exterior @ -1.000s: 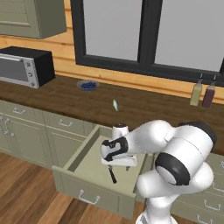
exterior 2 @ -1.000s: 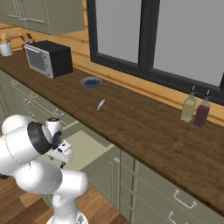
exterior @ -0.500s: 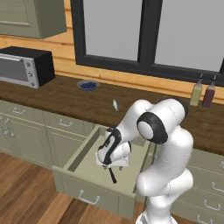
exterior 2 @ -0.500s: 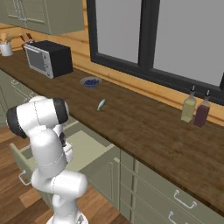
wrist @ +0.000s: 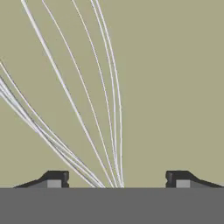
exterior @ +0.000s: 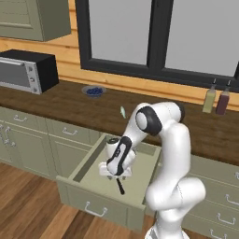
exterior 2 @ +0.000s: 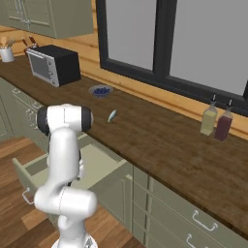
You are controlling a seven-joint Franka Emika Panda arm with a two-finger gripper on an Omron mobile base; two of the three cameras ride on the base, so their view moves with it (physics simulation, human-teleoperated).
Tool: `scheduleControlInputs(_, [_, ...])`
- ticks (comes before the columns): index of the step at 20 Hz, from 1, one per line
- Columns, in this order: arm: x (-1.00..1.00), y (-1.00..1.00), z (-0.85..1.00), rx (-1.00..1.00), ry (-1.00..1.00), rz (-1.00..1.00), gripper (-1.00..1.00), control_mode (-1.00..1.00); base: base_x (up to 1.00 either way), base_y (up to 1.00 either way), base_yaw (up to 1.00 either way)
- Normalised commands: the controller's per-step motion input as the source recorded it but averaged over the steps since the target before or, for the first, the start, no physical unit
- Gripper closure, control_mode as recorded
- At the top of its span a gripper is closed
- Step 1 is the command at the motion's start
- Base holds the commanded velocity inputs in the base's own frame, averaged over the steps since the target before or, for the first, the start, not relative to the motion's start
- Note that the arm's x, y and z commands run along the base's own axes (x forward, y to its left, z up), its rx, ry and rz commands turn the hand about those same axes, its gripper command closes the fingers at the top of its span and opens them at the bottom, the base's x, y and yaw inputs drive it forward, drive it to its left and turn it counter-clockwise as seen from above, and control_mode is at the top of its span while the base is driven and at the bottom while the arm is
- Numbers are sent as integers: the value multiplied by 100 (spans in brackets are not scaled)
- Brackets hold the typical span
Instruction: Pick the whisk from the drawer and place it on the counter.
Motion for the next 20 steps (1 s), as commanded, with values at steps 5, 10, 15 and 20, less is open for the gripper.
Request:
scheduleControlInputs(5, [11, 10, -58, -5, 0, 1, 100, -100, 0, 0, 0])
scheduleControlInputs(10, [-23, -17, 29, 2, 0, 8, 100, -100, 0, 0, 0])
scheduleControlInputs(15, [-17, -2, 100, 0, -1, 20, 100, -100, 0, 0, 0])
scheduleControlInputs(20, [-37, -17, 100, 0, -10, 16, 100, -100, 0, 0, 0])
